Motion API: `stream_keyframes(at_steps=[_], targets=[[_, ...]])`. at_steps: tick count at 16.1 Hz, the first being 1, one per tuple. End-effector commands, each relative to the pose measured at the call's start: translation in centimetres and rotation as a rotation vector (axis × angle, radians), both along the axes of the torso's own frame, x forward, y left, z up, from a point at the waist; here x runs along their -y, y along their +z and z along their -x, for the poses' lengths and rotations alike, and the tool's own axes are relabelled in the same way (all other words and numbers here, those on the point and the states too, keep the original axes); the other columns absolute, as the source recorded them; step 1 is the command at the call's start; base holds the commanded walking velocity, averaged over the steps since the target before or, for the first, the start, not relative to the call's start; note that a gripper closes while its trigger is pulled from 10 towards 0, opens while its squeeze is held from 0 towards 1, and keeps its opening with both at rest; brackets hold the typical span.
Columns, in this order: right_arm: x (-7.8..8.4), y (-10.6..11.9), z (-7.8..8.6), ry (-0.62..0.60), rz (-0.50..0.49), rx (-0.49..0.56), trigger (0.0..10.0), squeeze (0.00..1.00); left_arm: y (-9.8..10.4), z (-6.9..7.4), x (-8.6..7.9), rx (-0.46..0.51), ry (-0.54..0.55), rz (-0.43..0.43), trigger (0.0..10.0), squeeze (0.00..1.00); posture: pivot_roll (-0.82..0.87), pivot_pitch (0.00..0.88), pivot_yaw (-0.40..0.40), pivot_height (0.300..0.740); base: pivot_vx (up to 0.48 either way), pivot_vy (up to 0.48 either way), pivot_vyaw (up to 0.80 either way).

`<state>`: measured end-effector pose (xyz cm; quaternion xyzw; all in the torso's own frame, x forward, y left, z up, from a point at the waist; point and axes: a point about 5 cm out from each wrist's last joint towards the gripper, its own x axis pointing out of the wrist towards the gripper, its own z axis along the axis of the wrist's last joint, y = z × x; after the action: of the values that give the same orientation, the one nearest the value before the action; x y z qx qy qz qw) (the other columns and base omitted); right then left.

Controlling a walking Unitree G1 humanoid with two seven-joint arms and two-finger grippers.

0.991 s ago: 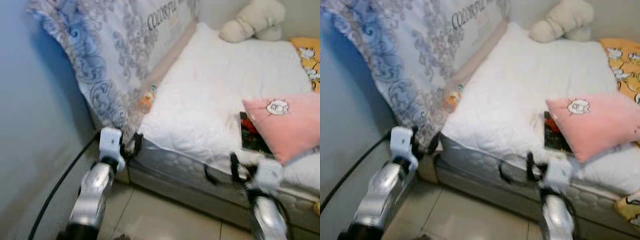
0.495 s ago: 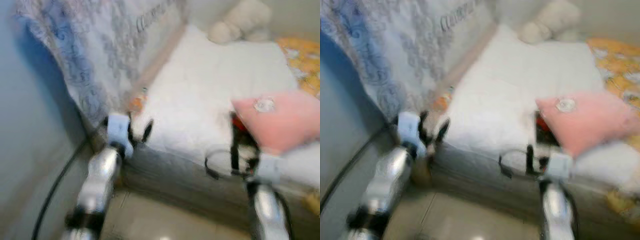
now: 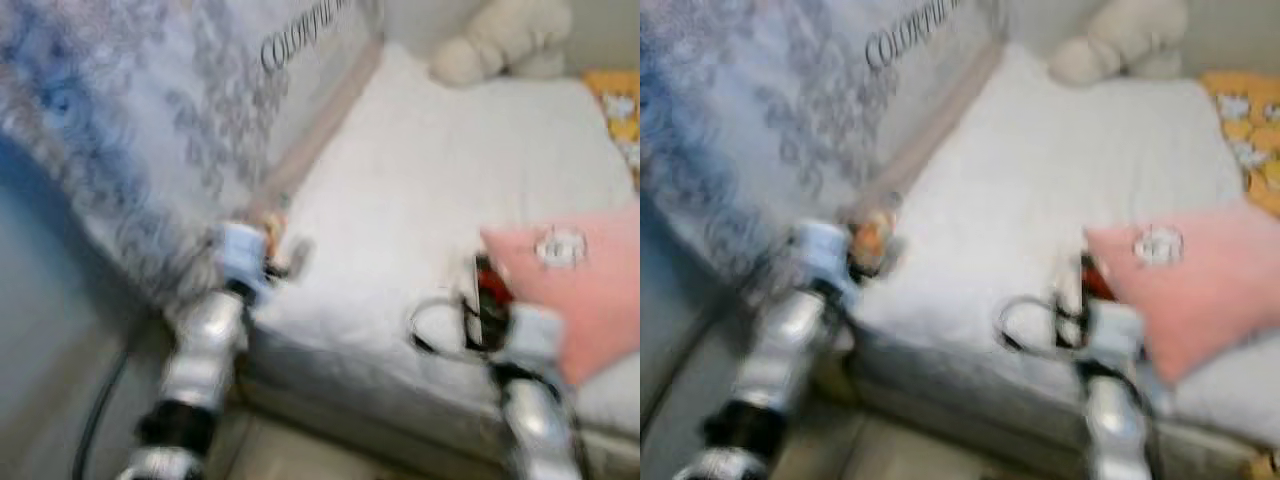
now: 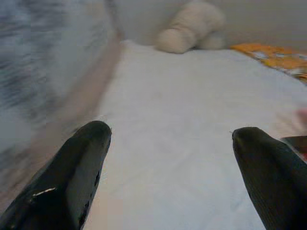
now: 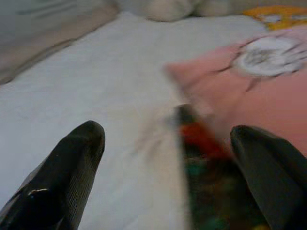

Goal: Clean up the room

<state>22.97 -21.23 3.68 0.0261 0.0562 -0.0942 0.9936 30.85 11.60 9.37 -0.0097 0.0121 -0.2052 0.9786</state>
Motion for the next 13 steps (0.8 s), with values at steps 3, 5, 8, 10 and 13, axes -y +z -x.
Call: stream_keyframes(at_steps=[3,5,8,10,13], targets=[[-1.2,0.5,-0.1,0.035,-0.001,0.027,10.0,0.00,0.1,-1.0,-1.5,0.000,0.043,-0.059,10.0,0.00,0.06,0.000,-0.017,0.740,0.480,0.000,0.00],[-1.1,0.4,0.8,0.039,0.008,0.016,10.0,0.00,-0.5,-2.0,-2.1,-0.046,0.081,-0.094,10.0,0.00,0.03,0.000,-0.016,0.740,0.480,0.000,0.00],[-0.5,0.9,3.8,0.044,0.039,-0.024,10.0,0.00,-2.4,-4.1,-2.5,-0.238,0.122,-0.262,10.0,0.00,-0.06,0.000,-0.029,0.740,0.160,0.000,0.00],[0.6,1.5,7.4,0.038,0.083,-0.086,10.0,0.00,-2.2,-5.1,-4.3,-0.278,0.219,-0.403,10.0,0.00,-0.18,0.000,-0.054,0.740,0.000,0.000,0.00],[2.1,2.8,11.3,-0.013,0.120,-0.152,10.0,0.00,-2.2,-5.3,-5.3,-0.303,0.289,-0.478,10.0,0.00,-0.27,0.054,-0.064,0.740,0.000,0.000,0.00]])
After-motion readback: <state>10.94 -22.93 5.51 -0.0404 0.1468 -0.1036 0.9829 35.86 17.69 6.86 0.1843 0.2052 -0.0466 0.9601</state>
